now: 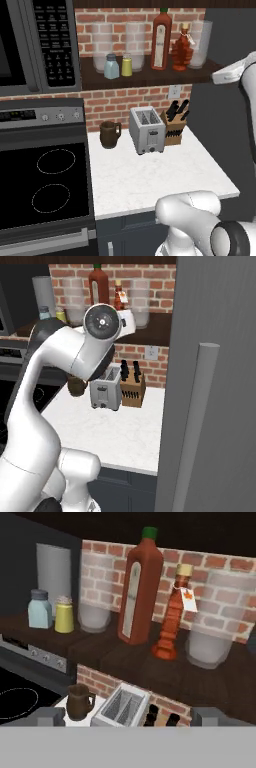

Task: Put the shaker and condiment bottle from the counter next to their counterparts in the cabinet.

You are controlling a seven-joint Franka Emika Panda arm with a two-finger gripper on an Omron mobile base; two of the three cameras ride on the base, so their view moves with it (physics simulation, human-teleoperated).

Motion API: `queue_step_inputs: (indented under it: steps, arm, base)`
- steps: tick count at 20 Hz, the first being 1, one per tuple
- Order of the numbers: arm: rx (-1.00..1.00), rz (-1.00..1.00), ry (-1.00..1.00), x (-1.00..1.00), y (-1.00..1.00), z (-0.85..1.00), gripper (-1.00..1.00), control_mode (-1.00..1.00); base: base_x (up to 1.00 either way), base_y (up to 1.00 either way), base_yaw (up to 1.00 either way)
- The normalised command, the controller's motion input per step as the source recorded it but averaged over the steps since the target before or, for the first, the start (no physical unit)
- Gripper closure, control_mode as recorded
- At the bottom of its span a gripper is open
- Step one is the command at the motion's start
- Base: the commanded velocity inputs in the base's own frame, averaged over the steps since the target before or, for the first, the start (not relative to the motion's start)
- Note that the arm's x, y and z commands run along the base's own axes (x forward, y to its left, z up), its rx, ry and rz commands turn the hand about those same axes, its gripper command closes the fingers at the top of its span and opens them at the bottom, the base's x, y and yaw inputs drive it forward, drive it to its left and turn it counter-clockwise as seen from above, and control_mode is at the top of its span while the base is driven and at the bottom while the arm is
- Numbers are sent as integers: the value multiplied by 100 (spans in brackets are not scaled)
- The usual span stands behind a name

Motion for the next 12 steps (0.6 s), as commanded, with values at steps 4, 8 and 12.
queue_step_inputs:
  steps: [4,8,12]
  arm:
    - [-3,-16,0,-100,29,-71,-100,-100]
    - [-6,-19,0,-100,25,-64,-100,-100]
    - [-7,-20,0,-100,22,-66,-100,-100]
  base:
    - [0,0,0]
    - [0,0,0]
    - [0,0,0]
